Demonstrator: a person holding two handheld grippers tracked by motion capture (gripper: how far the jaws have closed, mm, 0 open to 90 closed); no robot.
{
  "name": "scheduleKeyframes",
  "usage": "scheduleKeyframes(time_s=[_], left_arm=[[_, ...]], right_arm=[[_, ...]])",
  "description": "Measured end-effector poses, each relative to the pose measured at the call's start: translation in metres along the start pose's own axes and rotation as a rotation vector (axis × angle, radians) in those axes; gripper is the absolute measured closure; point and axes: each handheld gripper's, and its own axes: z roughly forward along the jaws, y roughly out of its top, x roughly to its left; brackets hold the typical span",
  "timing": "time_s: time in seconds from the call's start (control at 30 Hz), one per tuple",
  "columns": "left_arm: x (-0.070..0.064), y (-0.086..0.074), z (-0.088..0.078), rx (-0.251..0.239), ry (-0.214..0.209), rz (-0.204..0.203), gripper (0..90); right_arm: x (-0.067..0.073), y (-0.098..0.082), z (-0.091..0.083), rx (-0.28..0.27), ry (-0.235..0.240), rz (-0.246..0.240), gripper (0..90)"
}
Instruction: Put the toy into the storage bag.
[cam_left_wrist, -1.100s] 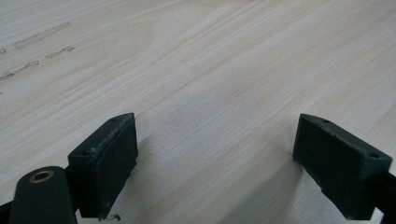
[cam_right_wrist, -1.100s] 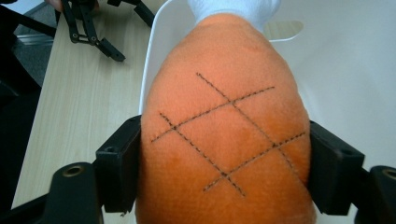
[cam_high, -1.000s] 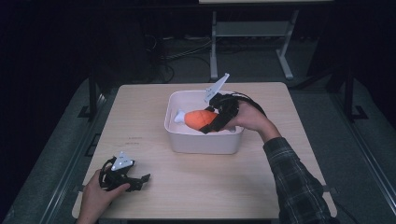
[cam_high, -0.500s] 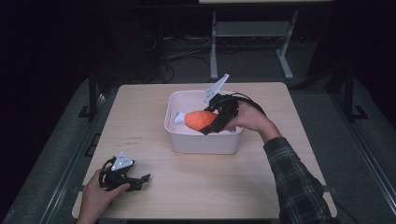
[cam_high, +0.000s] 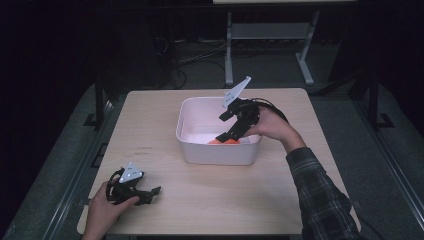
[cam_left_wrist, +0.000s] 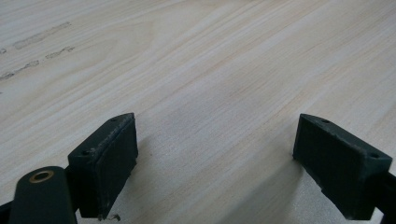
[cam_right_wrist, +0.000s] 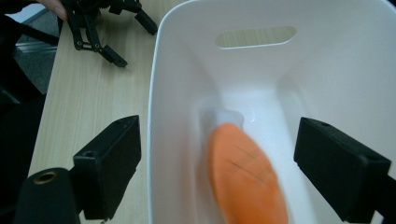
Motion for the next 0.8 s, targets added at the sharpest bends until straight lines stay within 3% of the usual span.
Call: scheduleKeyframes(time_s=[0.37, 0.8], left_arm=[[0.0, 0.0, 0.0, 0.002, -0.001, 0.001, 13.0], [0.0, 0.0, 0.0, 0.004, 0.0, 0.003, 13.0]], right_arm=[[0.002, -0.028, -0.037, -0.057, -0.068, 0.077, 13.8], [0.008, -0.064, -0.063, -0.116, -0.157, 0.163, 13.4]])
